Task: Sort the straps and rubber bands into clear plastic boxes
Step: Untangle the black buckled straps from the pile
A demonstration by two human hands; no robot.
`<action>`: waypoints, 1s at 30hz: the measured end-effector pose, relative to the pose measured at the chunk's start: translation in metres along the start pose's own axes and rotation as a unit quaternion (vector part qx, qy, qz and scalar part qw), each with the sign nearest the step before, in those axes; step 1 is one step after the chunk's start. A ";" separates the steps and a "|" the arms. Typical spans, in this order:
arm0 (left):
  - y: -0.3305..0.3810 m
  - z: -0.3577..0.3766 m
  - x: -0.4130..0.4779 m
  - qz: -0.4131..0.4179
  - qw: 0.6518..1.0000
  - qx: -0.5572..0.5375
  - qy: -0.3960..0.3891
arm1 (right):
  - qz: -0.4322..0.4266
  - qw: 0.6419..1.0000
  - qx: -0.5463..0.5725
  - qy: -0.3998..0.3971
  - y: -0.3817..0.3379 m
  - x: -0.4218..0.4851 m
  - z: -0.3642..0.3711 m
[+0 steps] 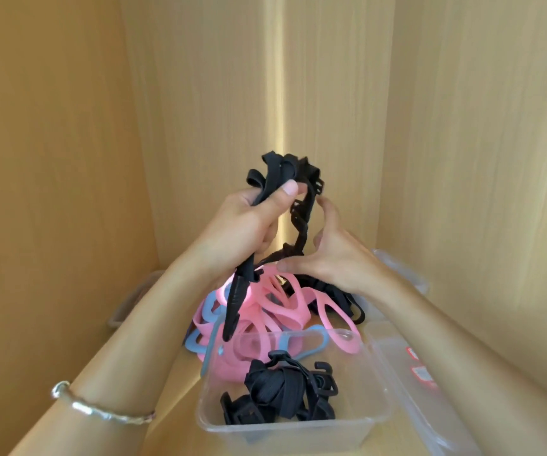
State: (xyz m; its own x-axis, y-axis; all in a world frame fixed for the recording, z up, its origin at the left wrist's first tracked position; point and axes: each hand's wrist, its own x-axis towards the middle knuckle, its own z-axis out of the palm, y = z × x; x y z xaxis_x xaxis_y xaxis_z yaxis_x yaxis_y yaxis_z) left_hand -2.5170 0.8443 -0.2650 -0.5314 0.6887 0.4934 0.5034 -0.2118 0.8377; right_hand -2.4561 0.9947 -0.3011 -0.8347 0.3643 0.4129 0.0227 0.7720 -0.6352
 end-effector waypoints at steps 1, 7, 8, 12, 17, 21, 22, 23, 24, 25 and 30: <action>0.000 0.001 -0.001 0.000 1.000 0.010 -0.015 | -0.009 1.000 0.009 -0.002 0.004 0.001 0.005; -0.001 0.004 -0.003 0.009 0.997 0.054 -0.051 | 0.025 0.999 0.039 -0.015 0.011 0.001 0.009; -0.001 0.002 -0.001 0.012 0.997 0.062 -0.036 | 0.037 0.998 0.059 0.000 0.009 0.002 0.006; -0.005 -0.016 0.004 0.012 0.994 0.075 0.081 | 0.041 0.974 0.191 0.111 -0.002 0.007 -0.015; -0.008 -0.026 0.005 0.036 0.981 0.127 0.146 | -0.003 0.945 0.254 0.205 -0.015 0.004 -0.046; -0.011 -0.022 0.006 -0.006 0.988 0.088 0.127 | 0.032 0.991 0.128 0.024 -0.012 -0.003 -0.048; -0.013 -0.021 0.007 -0.013 0.989 0.073 0.125 | 0.032 0.994 0.099 -0.033 -0.010 -0.005 -0.046; -0.015 -0.021 0.008 -0.015 0.989 0.066 0.129 | 0.021 0.994 0.086 -0.071 -0.009 -0.005 -0.044; -0.016 -0.021 0.008 -0.015 0.988 0.066 0.137 | 0.006 0.993 0.088 -0.085 -0.008 -0.005 -0.041; -0.017 -0.022 0.009 -0.012 0.987 0.073 0.145 | -0.010 0.992 0.097 -0.081 -0.009 -0.005 -0.038; -0.019 -0.027 0.009 -0.008 0.977 0.142 0.161 | -0.028 0.962 0.269 -0.027 -0.014 -0.003 -0.034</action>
State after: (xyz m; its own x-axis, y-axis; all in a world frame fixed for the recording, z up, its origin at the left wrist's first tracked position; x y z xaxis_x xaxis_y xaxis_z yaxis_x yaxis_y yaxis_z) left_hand -2.5499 0.8361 -0.2698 -0.7042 0.4264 0.5677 0.6383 0.0301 0.7692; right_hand -2.4354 1.0003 -0.2712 -0.8539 0.2922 0.4306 -0.2984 0.4029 -0.8652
